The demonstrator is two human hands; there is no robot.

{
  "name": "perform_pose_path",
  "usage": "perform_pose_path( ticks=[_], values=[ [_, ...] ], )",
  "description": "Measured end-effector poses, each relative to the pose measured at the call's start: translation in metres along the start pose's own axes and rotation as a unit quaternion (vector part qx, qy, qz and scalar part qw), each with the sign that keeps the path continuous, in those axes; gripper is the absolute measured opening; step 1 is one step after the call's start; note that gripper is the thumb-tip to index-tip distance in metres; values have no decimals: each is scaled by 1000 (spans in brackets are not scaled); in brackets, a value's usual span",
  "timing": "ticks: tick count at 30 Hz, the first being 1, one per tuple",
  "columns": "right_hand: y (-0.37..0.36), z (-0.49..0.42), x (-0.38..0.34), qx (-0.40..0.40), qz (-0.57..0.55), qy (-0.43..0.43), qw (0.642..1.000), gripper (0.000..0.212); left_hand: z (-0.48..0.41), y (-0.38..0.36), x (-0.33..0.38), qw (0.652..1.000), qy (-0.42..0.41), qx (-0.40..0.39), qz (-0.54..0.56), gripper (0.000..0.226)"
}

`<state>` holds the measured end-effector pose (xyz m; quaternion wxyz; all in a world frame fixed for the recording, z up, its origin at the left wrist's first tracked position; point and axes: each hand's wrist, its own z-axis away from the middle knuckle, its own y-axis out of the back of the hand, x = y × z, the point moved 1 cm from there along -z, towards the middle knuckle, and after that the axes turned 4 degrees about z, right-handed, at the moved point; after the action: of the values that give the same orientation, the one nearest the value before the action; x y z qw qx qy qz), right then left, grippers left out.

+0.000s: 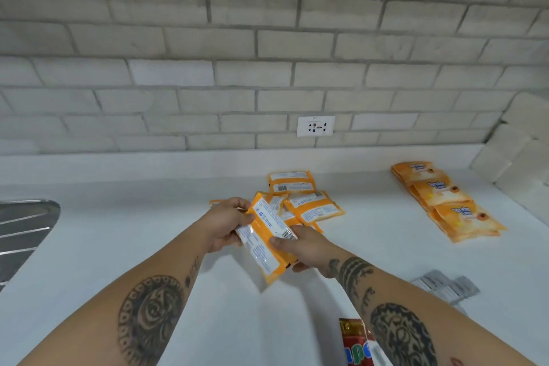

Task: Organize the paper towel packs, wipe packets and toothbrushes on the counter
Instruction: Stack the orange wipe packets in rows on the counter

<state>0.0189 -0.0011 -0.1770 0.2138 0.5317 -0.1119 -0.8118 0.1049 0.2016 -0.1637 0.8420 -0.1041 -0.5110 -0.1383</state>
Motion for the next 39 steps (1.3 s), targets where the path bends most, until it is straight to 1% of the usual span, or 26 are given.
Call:
perform_pose_path(
  ticks=[1, 4, 6, 9, 11, 13, 14, 15, 16, 17, 19, 20, 21, 24, 25, 27, 28, 30, 32, 33, 34, 36, 39],
  values=[
    [8, 2, -1, 8, -16, 3, 1000, 37, -1, -4, 7, 1000, -11, 4, 23, 15],
    [36, 9, -6, 53, -21, 20, 998, 20, -5, -22, 20, 999, -38, 21, 23, 6],
    [54, 15, -11, 74, -19, 27, 997, 16, -7, -39, 27, 998, -57, 37, 14, 6],
    [80, 25, -14, 127, -24, 46, 991, 13, -15, -68, 39, 994, -87, 51, 39, 3],
    [101, 34, -10, 168, -42, 49, 984, 14, -20, -97, 50, 989, -128, 48, 55, 13],
    [118, 40, -9, 199, -77, 41, 976, 19, -23, -116, 59, 979, -197, 60, 5, 31],
    [129, 43, -5, 219, -105, 32, 970, 19, -27, -130, 63, 970, -230, 59, -48, 39],
    [140, 46, -1, 237, -137, 24, 962, 17, -30, -143, 66, 958, -264, 41, -102, 45],
    [152, 50, 3, 253, -170, 17, 952, 17, -34, -156, 67, 942, -297, 6, -155, 52],
    [164, 53, 9, 266, -199, 12, 943, 18, -42, -169, 67, 919, -333, -33, -209, 61],
    [188, 59, 20, 281, -249, 6, 927, 25, -59, -194, 63, 856, -382, -97, -334, 78],
    [199, 63, 25, 278, -271, 2, 922, 27, -62, -205, 62, 833, -393, -112, -373, 79],
    [212, 67, 31, 269, -290, -2, 918, 26, -64, -217, 61, 820, -399, -119, -392, 73],
    [242, 80, 48, 205, -357, -37, 911, 19, -60, -248, 70, 799, -448, -87, -392, 49],
    [252, 84, 55, 186, -379, -56, 905, 22, -62, -261, 73, 802, -458, -82, -374, 38],
    [274, 89, 70, 166, -411, -83, 893, 35, -68, -283, 81, 830, -441, -90, -329, 21],
    [287, 90, 77, 161, -413, -86, 892, 43, -71, -295, 84, 847, -421, -100, -308, 19],
    [314, 85, 93, 158, -377, -85, 909, 59, -78, -319, 93, 877, -378, -111, -274, 19],
    [336, 78, 105, 181, -327, -76, 924, 70, -89, -337, 100, 901, -336, -108, -252, 16],
    [349, 73, 111, 201, -315, -62, 925, 72, -96, -347, 104, 911, -318, -103, -243, 13],
    [360, 68, 117, 222, -309, -44, 924, 70, -103, -357, 106, 920, -299, -100, -233, 12],
    [379, 62, 127, 240, -307, -3, 921, 60, -116, -377, 106, 942, -255, -95, -195, 12],
    [394, 56, 143, 207, -267, 25, 941, 37, -134, -409, 101, 966, -211, -65, -135, 10]
  ],
)
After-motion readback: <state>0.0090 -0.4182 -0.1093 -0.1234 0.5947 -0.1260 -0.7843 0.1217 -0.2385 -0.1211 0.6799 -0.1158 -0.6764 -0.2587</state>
